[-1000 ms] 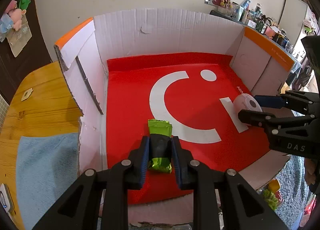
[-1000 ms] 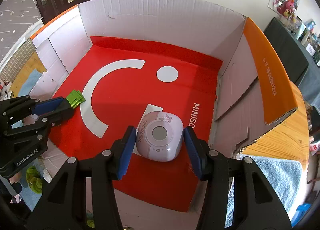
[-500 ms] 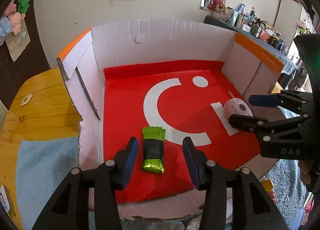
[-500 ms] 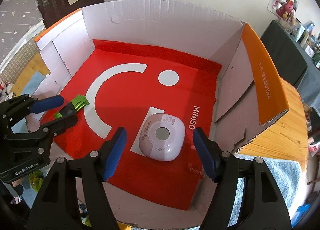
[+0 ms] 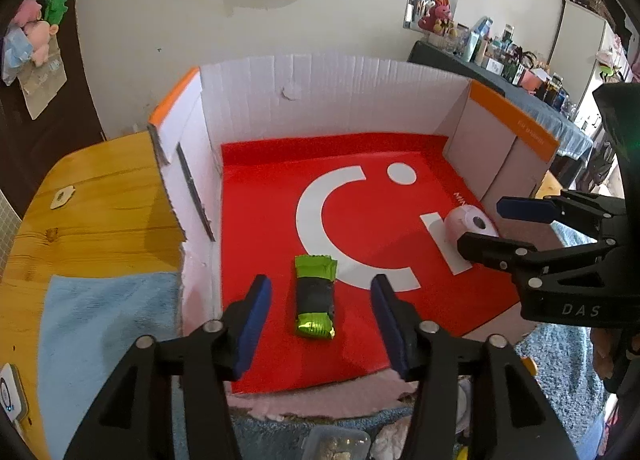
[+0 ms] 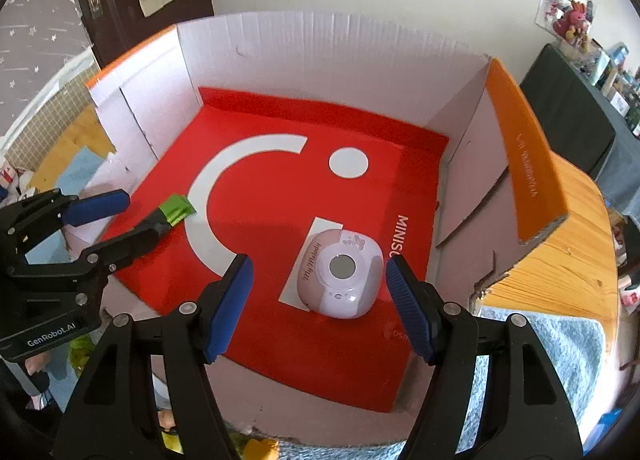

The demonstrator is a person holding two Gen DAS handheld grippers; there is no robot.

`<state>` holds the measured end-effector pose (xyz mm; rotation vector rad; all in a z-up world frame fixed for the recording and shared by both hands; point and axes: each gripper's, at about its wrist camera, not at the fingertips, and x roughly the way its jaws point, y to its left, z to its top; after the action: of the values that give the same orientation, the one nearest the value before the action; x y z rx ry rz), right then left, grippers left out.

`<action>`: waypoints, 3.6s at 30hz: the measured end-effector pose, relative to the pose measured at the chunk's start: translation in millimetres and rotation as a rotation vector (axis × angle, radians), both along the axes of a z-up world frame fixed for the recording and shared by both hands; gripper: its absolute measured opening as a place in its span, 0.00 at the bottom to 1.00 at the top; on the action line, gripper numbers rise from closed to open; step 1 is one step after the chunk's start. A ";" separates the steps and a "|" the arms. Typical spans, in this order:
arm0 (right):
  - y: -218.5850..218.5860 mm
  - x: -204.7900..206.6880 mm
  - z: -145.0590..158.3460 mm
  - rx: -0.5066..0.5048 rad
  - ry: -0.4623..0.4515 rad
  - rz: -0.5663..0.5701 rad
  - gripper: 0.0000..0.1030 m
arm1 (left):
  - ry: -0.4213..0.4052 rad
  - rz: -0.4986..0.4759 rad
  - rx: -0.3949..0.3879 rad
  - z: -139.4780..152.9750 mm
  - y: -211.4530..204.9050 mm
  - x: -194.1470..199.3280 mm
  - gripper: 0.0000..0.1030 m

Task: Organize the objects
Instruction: 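Withdraw both tools from the box back over the towel, then grasp the green plush with left tool while right tool grasps yellow-haired figurine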

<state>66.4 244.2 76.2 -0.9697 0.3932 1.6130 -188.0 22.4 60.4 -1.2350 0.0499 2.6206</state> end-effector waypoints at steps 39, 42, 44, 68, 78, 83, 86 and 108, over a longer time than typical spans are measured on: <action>-179.0 -6.8 28.4 0.439 0.087 -0.059 0.99 | 0.296 0.167 0.039 56.7 -37.6 170.1 0.98; -184.6 -2.5 15.7 0.420 0.106 -0.068 0.99 | 0.280 0.165 0.034 45.5 -36.3 176.7 0.98; -187.8 1.0 7.6 0.413 0.106 -0.087 0.99 | 0.263 0.166 0.039 38.3 -35.8 178.0 0.98; -195.1 17.3 -61.1 0.308 0.092 -0.191 0.99 | 0.197 0.174 0.014 -20.6 -28.9 188.5 0.98; -190.5 19.9 -64.6 0.294 0.084 -0.216 0.99 | 0.182 0.170 0.016 -25.4 -28.7 184.2 0.98; -185.7 21.0 -66.1 0.281 0.078 -0.229 0.99 | 0.171 0.166 0.016 -27.9 -29.1 180.8 0.98; -183.0 22.0 -67.8 0.276 0.067 -0.238 0.99 | 0.162 0.165 0.016 -29.7 -29.7 178.3 0.98; -141.5 30.3 -60.8 0.161 -0.014 -0.262 0.61 | 0.042 0.072 0.051 -38.0 -26.5 132.5 0.76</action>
<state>96.7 102.7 15.4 -0.7729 0.3595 1.3769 -55.5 -4.1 22.5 -1.1857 -0.0546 2.6913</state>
